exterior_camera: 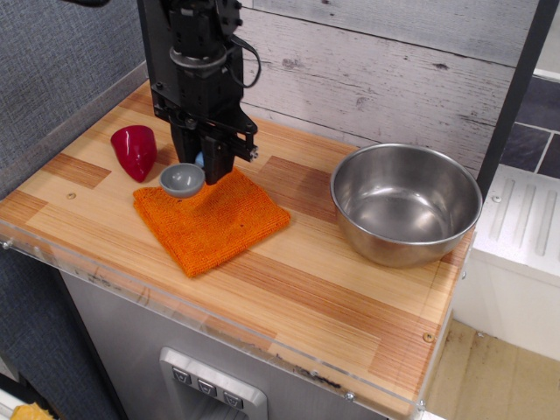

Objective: Put the blue scoop on the orange cloth.

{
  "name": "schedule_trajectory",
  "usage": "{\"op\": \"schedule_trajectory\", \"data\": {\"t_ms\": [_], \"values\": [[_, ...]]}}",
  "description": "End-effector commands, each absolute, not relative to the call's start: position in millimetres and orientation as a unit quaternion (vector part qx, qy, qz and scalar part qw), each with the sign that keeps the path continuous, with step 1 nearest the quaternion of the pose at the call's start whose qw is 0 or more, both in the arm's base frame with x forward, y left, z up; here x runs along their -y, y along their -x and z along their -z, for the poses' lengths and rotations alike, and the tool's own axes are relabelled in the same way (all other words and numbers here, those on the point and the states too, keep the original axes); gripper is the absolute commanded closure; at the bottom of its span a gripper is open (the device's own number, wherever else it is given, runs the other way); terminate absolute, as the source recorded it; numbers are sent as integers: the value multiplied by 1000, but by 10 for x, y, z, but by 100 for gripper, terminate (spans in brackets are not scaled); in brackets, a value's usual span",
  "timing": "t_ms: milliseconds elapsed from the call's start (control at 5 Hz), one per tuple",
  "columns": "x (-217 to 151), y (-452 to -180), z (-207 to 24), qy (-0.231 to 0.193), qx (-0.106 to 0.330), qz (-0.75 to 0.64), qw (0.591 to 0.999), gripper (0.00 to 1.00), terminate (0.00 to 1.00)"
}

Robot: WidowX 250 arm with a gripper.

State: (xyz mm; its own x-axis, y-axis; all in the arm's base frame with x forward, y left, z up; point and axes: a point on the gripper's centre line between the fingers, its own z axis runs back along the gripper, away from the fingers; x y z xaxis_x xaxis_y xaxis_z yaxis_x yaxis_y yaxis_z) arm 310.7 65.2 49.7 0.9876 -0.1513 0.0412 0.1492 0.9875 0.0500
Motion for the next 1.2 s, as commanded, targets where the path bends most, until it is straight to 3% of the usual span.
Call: {"op": "schedule_trajectory", "data": {"t_ms": [0,200,600,1000], "values": [[-672,-3028,-682,-31,35,70,996,0,0],[-719,-3035,-795,-27,48,69,996,0,0],[-766,-3130,-1336,-49,104,75,991,0,0],[-777,-3077,-1299,-30,98,68,992,0,0]]}}
